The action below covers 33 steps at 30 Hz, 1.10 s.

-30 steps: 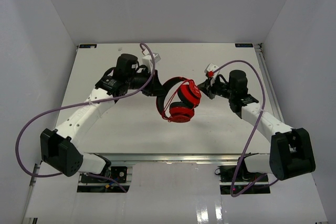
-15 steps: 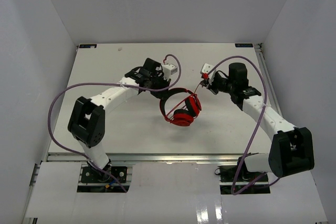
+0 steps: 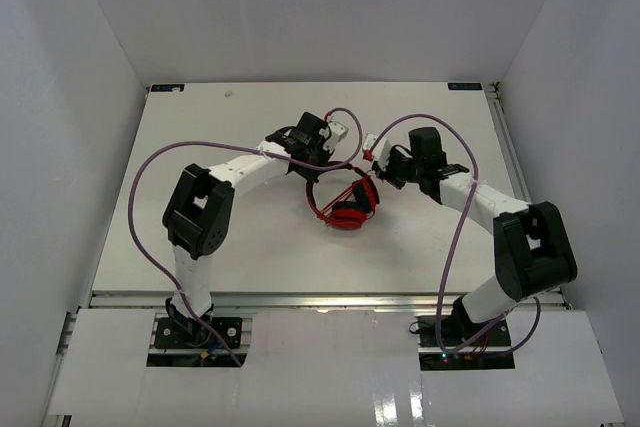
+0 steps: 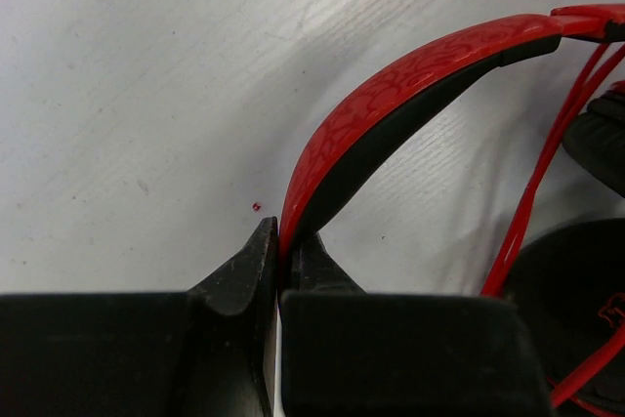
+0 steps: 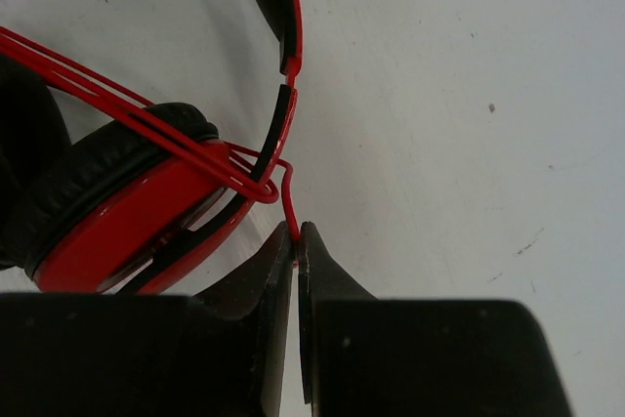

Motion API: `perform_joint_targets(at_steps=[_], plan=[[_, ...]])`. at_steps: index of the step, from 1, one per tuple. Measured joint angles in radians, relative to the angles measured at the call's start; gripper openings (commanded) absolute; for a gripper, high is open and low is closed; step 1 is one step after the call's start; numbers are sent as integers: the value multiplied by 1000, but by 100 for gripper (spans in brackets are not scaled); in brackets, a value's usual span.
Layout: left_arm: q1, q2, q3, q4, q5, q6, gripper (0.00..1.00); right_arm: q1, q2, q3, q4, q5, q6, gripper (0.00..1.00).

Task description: Wrap the headphones

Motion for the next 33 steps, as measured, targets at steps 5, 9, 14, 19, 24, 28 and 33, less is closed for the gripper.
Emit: perform_joint_targets(at_steps=[5, 9, 14, 19, 24, 28, 33], plan=[[-2, 30, 0, -5, -13, -18, 17, 5, 59, 29, 43, 27, 69, 9], [-3, 30, 0, 0, -18, -38, 42, 5, 64, 53, 51, 26, 111, 18], [-3, 29, -2, 0, -16, -65, 69, 5, 64, 58, 63, 12, 158, 34], [1, 10, -24, -2, -6, -72, 75, 3, 42, 58, 46, 11, 190, 44], [20, -67, -60, -13, 43, -93, 83, -48, -68, 57, -22, -32, 250, 72], [38, -193, -81, -4, 78, -115, 84, -123, -209, 57, -109, -83, 304, 92], [46, -530, -239, 86, 149, -161, 96, -201, -420, 33, -245, -124, 348, 90]])
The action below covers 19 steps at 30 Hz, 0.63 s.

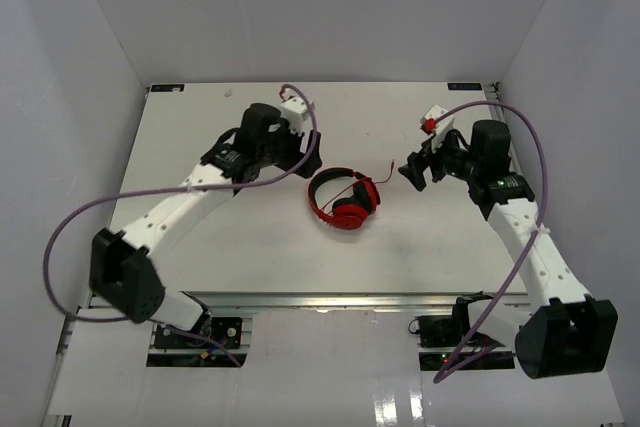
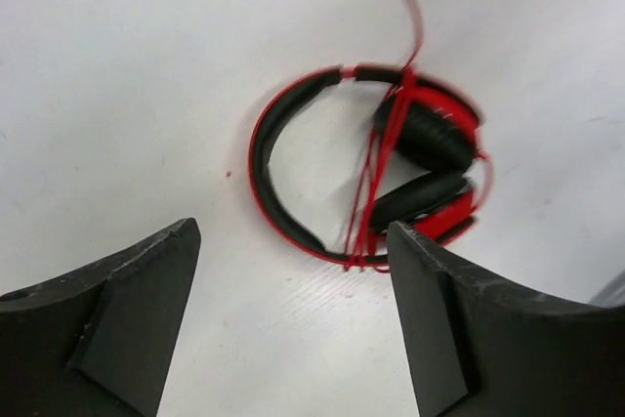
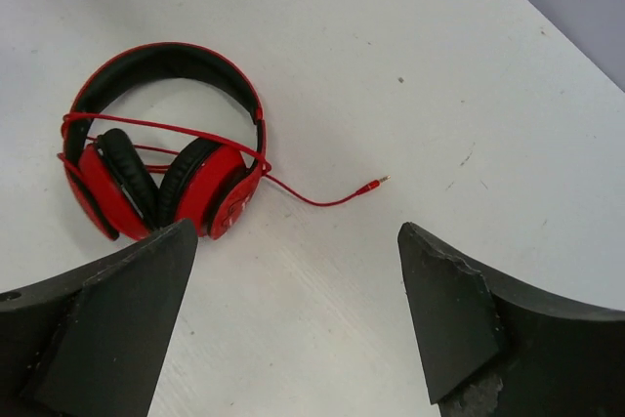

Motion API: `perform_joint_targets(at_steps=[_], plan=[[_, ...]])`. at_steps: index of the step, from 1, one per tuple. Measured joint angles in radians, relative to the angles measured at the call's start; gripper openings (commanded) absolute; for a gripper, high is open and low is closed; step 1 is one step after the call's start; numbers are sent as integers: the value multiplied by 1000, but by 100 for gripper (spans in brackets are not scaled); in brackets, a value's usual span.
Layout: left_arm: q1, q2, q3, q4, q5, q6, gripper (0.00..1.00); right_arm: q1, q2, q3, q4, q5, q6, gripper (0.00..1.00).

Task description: Wrap the headphones

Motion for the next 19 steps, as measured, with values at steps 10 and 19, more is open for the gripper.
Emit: perform_joint_targets(at_steps=[10, 19], plan=[[-1, -748, -555, 189, 59, -94, 98, -37, -356, -255, -118, 193, 178, 90], [0, -940, -702, 172, 35, -103, 98, -74, -420, -302, -102, 397, 300, 90]])
